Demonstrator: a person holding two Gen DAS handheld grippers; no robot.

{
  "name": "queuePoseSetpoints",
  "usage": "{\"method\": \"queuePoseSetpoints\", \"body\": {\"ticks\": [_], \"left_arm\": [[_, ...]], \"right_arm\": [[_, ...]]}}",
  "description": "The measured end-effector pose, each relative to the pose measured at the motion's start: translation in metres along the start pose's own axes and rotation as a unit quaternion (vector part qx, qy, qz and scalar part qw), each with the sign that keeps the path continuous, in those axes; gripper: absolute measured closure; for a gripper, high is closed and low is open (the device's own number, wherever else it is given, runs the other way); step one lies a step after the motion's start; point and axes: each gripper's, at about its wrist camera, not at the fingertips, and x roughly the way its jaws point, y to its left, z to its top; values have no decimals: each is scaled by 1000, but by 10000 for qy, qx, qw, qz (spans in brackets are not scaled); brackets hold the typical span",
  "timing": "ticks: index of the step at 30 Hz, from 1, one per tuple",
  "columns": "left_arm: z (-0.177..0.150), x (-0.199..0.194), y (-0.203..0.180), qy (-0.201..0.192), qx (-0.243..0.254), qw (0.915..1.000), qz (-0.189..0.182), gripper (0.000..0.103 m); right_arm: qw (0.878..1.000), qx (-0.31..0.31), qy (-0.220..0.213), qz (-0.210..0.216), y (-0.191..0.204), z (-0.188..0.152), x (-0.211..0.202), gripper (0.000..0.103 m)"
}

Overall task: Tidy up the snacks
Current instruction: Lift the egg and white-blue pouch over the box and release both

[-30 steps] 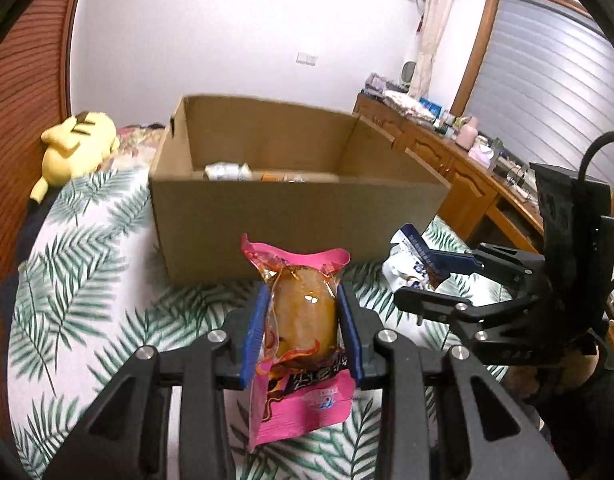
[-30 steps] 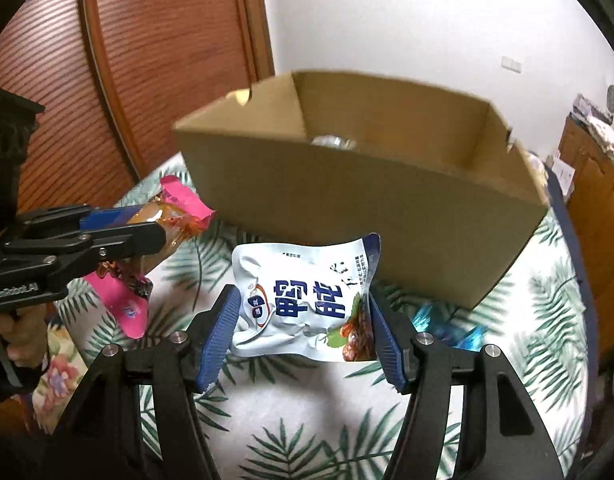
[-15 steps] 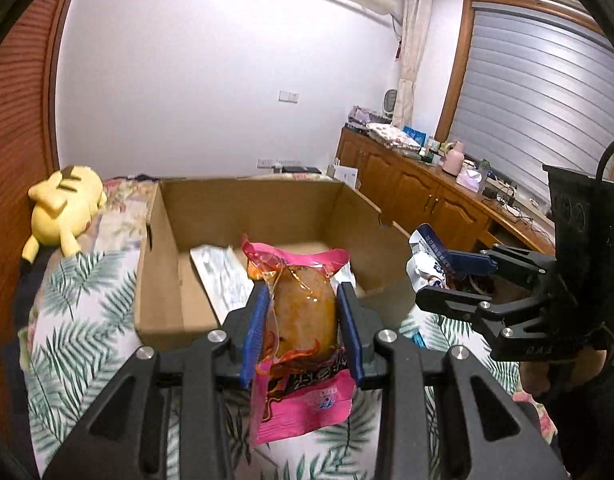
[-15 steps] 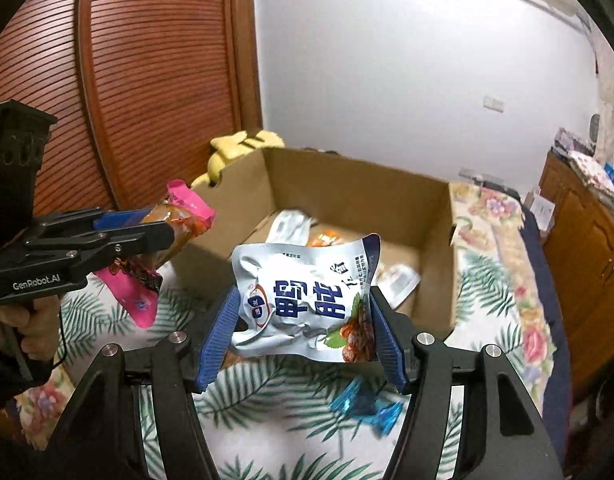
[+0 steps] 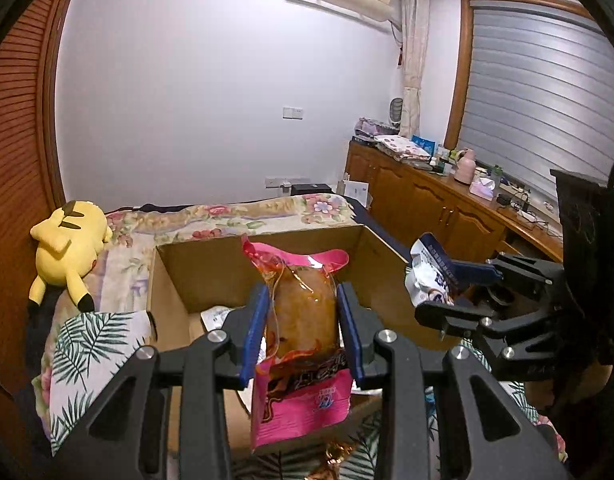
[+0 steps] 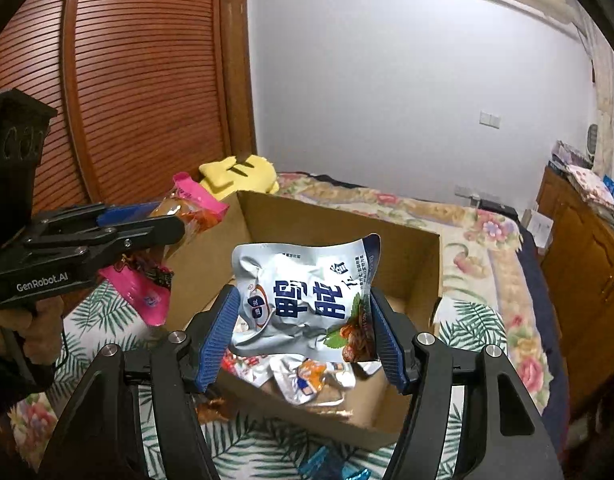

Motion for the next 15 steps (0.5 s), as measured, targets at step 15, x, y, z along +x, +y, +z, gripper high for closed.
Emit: {"method": "queuePoseSetpoints", "body": {"ticks": [15], "left_arm": [[-16, 49, 7, 605, -47, 9980, 202, 70]], "right_arm": [[9982, 457, 381, -47, -22, -17, 43, 37]]}}
